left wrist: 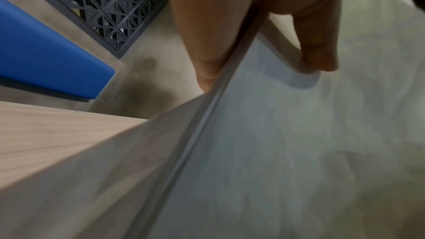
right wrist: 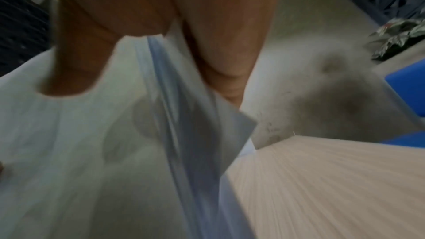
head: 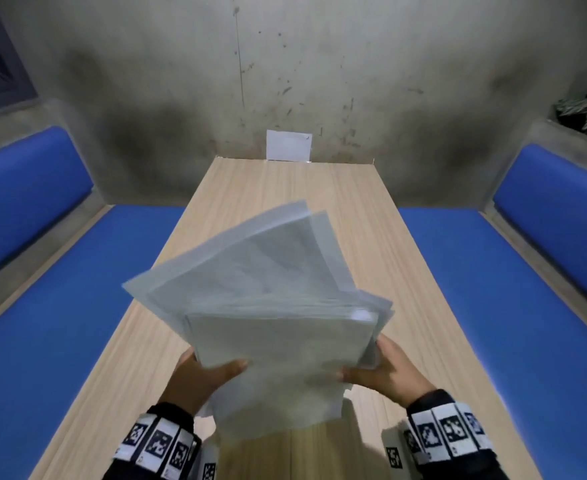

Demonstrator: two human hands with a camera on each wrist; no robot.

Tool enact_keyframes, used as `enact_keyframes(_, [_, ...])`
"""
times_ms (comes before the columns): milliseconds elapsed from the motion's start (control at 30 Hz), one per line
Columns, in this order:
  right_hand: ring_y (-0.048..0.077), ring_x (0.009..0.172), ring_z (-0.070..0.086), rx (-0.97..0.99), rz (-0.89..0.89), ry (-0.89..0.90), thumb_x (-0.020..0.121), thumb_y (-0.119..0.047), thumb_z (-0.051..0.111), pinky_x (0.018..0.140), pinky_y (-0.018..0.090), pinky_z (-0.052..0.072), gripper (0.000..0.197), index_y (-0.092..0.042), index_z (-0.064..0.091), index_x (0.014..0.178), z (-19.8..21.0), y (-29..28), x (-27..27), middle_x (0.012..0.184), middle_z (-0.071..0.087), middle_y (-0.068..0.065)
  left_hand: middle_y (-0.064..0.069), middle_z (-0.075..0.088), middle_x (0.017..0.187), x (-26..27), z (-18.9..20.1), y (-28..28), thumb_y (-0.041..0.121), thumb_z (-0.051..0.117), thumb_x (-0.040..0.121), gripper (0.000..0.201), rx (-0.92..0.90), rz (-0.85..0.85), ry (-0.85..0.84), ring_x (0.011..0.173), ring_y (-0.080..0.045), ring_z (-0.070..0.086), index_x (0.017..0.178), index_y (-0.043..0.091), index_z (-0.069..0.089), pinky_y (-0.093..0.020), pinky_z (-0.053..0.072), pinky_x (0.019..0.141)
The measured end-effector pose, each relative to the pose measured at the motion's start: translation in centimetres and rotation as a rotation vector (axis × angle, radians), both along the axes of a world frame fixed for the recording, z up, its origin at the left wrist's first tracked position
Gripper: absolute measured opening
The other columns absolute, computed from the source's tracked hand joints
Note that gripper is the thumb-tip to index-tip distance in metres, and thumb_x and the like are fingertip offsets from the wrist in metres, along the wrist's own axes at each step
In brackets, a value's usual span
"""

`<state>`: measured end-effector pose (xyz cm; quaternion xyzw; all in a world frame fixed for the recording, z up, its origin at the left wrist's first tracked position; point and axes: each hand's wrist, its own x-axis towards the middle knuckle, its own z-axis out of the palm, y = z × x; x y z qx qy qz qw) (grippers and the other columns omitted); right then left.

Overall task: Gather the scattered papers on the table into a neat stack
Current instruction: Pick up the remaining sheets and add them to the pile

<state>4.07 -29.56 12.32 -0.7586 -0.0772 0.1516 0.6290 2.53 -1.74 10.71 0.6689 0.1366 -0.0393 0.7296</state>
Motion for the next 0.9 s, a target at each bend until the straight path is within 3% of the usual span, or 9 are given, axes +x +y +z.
enact_keyframes(100, [0.014,0.104,0.067,0.041,-0.11,-0.005,0.041,-0.048,0.089,0.082,0.029,0.057,0.073,-0.026,0.064,0.106,-1.5,0.5,0.2,0.107,0.074,-0.004,0.005,0.077,0.063,-0.1,-0.9,0.2,0.046,0.089,0.0,0.09,-0.007,-0.041,0.033,0.068,-0.018,0.074,0.083,0.015,0.068,-0.033,0.059,0.062])
enact_keyframes(200, [0.001,0.101,0.065,-0.068,-0.154,-0.063,0.044,-0.053,0.084,0.082,0.023,0.055,0.065,-0.04,0.061,0.103,-1.8,0.0,0.1,0.104,0.072,-0.021,0.008,0.075,0.059,-0.1,-0.8,0.5,0.043,0.09,0.0,0.091,0.034,-0.039,0.002,0.065,-0.013,0.071,0.084,0.017,0.067,-0.029,0.055,0.061])
enact_keyframes(300, [-0.005,0.105,0.06,-0.197,-0.135,-0.137,0.042,-0.061,0.083,0.09,0.026,0.051,0.072,-0.046,0.057,0.107,-1.3,-0.8,0.0,0.111,0.067,-0.019,0.002,0.075,0.066,-0.1,0.4,0.8,0.057,0.084,-0.002,0.093,0.045,-0.034,-0.083,0.072,-0.016,0.07,0.082,0.022,0.064,-0.029,0.056,0.062])
enact_keyframes(400, [-0.007,0.102,0.06,-0.128,-0.141,-0.157,0.038,-0.053,0.087,0.08,0.018,0.052,0.077,-0.043,0.055,0.107,-0.3,-1.2,0.5,0.111,0.065,-0.019,0.005,0.079,0.079,0.0,1.8,0.5,0.031,0.093,0.031,0.07,0.013,-0.083,-0.14,0.074,-0.008,0.073,0.094,0.018,0.064,-0.018,0.057,0.055])
enact_keyframes(500, [-0.004,0.103,0.059,-0.082,-0.157,-0.159,0.037,-0.045,0.089,0.082,0.024,0.054,0.082,-0.039,0.053,0.111,0.3,-1.2,1.0,0.108,0.065,-0.021,0.006,0.079,0.073,0.1,3.2,-0.2,-0.002,0.078,0.064,0.031,-0.015,-0.121,-0.158,0.07,-0.007,0.073,0.089,0.013,0.066,-0.015,0.055,0.05])
enact_keyframes(667, [0.007,0.097,0.063,0.001,-0.196,-0.046,0.043,-0.03,0.088,0.076,0.017,0.054,0.079,-0.031,0.051,0.113,-2.2,-2.5,1.0,0.106,0.064,-0.003,-0.002,0.079,0.072,0.1,2.3,0.3,0.02,0.094,0.029,0.052,-0.045,-0.117,-0.088,0.073,-0.017,0.074,0.077,0.013,0.074,-0.02,0.057,0.051])
enact_keyframes(767, [0.024,0.081,0.06,0.074,-0.28,0.037,0.068,0.007,0.073,0.062,0.015,0.053,0.035,-0.014,0.058,0.092,-4.4,-3.5,0.7,0.079,0.067,0.003,-0.01,0.079,0.078,-0.3,1.0,0.7,0.038,0.093,0.006,0.075,-0.076,-0.136,-0.034,0.067,-0.018,0.074,0.075,0.011,0.075,-0.024,0.058,0.052])
enact_keyframes(833, [0.022,0.069,0.06,0.102,-0.391,0.016,0.076,0.017,0.062,0.055,0.016,0.052,0.023,-0.006,0.061,0.076,-4.7,-3.8,0.6,0.057,0.069,-0.002,-0.009,0.079,0.077,-0.2,0.4,0.8,0.042,0.091,0.006,0.08,-0.066,-0.134,-0.026,0.065,-0.017,0.074,0.077,0.01,0.074,-0.023,0.057,0.051])
enact_keyframes(900, [0.01,0.059,0.062,0.178,-0.48,-0.069,0.077,0.016,0.061,0.054,0.011,0.052,0.024,-0.006,0.065,0.072,-3.3,-3.7,0.7,0.053,0.07,-0.005,-0.005,0.079,0.077,0.0,0.1,0.7,0.048,0.09,0.008,0.078,-0.029,-0.134,-0.028,0.068,-0.017,0.074,0.076,0.012,0.075,-0.022,0.058,0.054])
